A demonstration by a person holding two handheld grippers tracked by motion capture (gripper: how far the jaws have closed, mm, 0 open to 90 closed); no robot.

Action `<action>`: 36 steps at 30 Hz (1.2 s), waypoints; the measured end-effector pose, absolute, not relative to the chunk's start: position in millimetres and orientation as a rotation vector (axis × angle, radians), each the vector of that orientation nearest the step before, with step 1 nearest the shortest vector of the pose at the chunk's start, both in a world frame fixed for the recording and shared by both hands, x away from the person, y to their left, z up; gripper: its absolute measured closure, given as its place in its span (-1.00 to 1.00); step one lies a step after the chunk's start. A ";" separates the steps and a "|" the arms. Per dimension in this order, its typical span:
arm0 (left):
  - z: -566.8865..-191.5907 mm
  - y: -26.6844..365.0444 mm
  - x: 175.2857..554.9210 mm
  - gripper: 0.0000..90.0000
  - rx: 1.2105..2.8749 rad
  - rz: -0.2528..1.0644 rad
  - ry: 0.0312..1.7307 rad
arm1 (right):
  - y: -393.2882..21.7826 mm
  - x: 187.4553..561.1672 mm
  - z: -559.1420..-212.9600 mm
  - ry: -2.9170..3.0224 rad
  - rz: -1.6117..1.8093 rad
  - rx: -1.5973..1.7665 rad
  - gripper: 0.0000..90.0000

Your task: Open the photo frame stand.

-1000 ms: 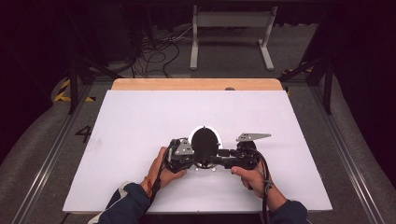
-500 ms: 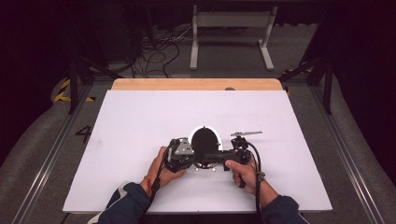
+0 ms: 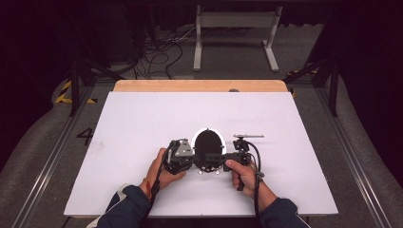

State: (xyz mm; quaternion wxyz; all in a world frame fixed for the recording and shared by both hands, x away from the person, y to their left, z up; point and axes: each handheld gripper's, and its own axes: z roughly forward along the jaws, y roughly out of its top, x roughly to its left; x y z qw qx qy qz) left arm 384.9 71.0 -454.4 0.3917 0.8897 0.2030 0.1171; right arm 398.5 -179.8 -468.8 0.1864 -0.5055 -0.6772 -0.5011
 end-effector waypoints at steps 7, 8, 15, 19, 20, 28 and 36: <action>-449.6 96.6 396.0 0.69 2.117 0.233 0.630 | -177.2 393.4 -462.5 -2.025 -1.460 -1.342 0.43; -448.8 98.9 397.3 0.63 2.111 0.231 0.644 | -175.3 391.0 -460.6 -2.061 -1.484 -1.313 0.45; -448.4 108.6 403.8 0.22 2.073 0.215 0.695 | -176.8 390.1 -459.9 -2.141 -1.515 -1.208 0.48; -450.2 109.3 405.5 -0.01 2.056 0.206 0.732 | -178.7 389.2 -459.7 -2.187 -1.542 -1.130 0.51; -450.8 109.6 406.4 -0.07 2.059 0.193 0.731 | -179.0 388.7 -459.1 -2.194 -1.546 -1.115 0.52; -456.2 102.0 408.6 -0.37 2.055 0.038 0.695 | -179.1 384.0 -453.1 -2.296 -1.559 -0.972 0.60; -454.4 101.5 408.8 -0.34 2.049 -0.006 0.669 | -179.7 382.4 -451.9 -2.316 -1.560 -0.946 0.61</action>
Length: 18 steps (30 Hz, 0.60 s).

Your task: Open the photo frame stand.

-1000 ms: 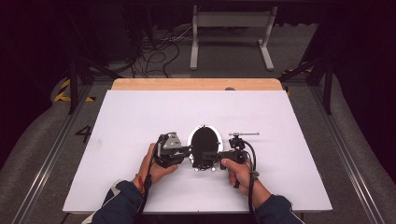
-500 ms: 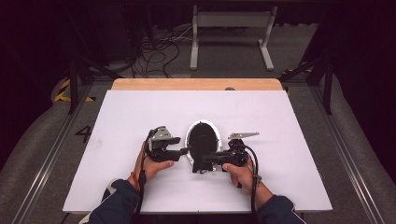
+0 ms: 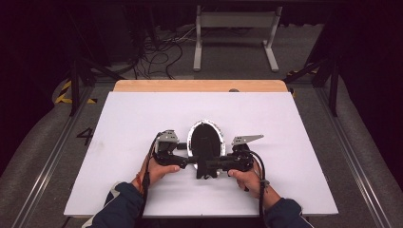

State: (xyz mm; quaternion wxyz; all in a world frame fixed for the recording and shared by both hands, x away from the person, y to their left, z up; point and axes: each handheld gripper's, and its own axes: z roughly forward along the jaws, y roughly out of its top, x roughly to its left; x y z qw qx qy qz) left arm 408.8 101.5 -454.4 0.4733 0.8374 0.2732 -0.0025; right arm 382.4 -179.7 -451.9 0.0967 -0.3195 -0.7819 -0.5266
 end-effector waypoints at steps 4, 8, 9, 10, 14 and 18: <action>-450.6 105.9 409.3 -0.21 2.013 -0.037 0.657 | -181.8 381.8 -451.5 -2.301 -1.551 -0.945 0.64; -442.2 112.8 407.3 0.02 1.954 -0.038 0.629 | -187.0 381.8 -450.5 -2.296 -1.552 -0.963 0.73; -440.0 114.0 406.0 0.06 1.936 -0.039 0.620 | -187.9 381.6 -450.1 -2.295 -1.554 -0.971 0.75; -437.7 114.9 404.7 0.11 1.928 -0.033 0.606 | -188.8 381.4 -449.9 -2.299 -1.557 -0.976 0.78; -432.8 114.8 399.6 0.19 1.919 -0.007 0.584 | -190.1 380.5 -449.8 -2.303 -1.554 -0.994 0.83; -435.8 114.8 400.3 0.21 1.911 -0.033 0.588 | -190.2 379.8 -449.4 -2.316 -1.552 -0.993 0.83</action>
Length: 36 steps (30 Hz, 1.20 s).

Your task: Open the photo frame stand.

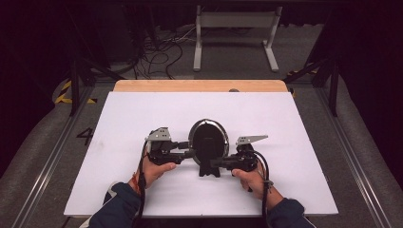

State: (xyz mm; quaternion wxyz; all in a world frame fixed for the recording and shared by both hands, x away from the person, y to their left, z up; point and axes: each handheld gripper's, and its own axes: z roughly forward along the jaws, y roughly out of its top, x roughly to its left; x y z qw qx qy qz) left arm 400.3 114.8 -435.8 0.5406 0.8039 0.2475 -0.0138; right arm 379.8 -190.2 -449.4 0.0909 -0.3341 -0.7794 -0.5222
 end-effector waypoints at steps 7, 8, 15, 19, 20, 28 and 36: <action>-439.9 114.4 404.3 0.23 1.925 -0.045 0.581 | -187.5 377.8 -448.2 -2.342 -1.566 -0.977 0.83; -439.9 114.4 404.3 0.25 1.925 -0.045 0.581 | -187.5 377.8 -448.2 -2.342 -1.566 -0.977 0.83; -439.5 112.5 403.2 0.14 1.943 -0.025 0.590 | -184.3 374.9 -446.4 -2.375 -1.584 -0.943 0.85; -437.5 114.3 401.6 0.22 1.916 -0.033 0.566 | -185.4 374.7 -446.9 -2.381 -1.578 -0.955 0.85; -436.4 114.9 400.8 0.23 1.911 -0.030 0.560 | -186.1 375.3 -447.4 -2.380 -1.577 -0.963 0.84; -435.8 116.4 400.5 0.27 1.883 -0.053 0.545 | -185.6 374.6 -447.4 -2.388 -1.570 -0.963 0.83; -436.9 116.1 398.7 0.50 1.895 0.002 0.555 | -185.6 373.8 -446.7 -2.424 -1.569 -0.975 0.80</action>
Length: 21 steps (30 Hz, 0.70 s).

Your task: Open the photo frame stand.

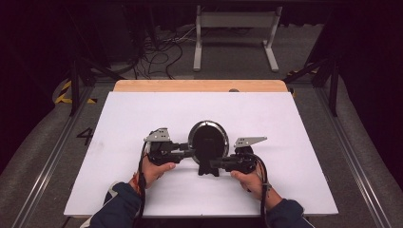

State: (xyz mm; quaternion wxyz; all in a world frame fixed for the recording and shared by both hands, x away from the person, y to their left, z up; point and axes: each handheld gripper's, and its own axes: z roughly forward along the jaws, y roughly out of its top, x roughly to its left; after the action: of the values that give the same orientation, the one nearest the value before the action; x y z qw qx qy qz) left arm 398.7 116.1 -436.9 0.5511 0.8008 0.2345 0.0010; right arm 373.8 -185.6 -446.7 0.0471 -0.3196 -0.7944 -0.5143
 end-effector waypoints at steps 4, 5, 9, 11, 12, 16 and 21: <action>-431.9 116.5 394.7 0.65 1.889 0.068 0.535 | -186.4 373.0 -443.9 -2.409 -1.587 -0.973 0.79; -431.2 116.1 393.6 0.64 1.891 0.076 0.535 | -186.2 372.6 -442.6 -2.409 -1.588 -0.973 0.79; -428.8 114.5 390.8 0.65 1.917 0.159 0.525 | -185.6 372.0 -441.5 -2.399 -1.590 -0.976 0.78; -428.5 114.2 390.4 0.66 1.923 0.172 0.528 | -185.2 372.0 -441.5 -2.401 -1.585 -0.977 0.77; -428.0 113.7 389.4 0.67 1.926 0.203 0.532 | -184.9 371.8 -441.4 -2.399 -1.581 -0.979 0.76; -423.8 113.2 385.1 0.68 1.929 0.278 0.517 | -184.1 370.8 -439.0 -2.396 -1.580 -0.977 0.75; -423.6 113.3 381.5 0.68 1.944 0.366 0.484 | -182.9 369.9 -437.2 -2.378 -1.574 -0.971 0.74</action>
State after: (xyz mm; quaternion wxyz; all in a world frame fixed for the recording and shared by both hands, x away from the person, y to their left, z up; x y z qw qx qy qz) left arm 381.5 113.3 -423.6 0.5249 0.8125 0.2024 0.1530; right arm 369.9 -182.9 -437.2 0.0643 -0.3218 -0.7877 -0.5214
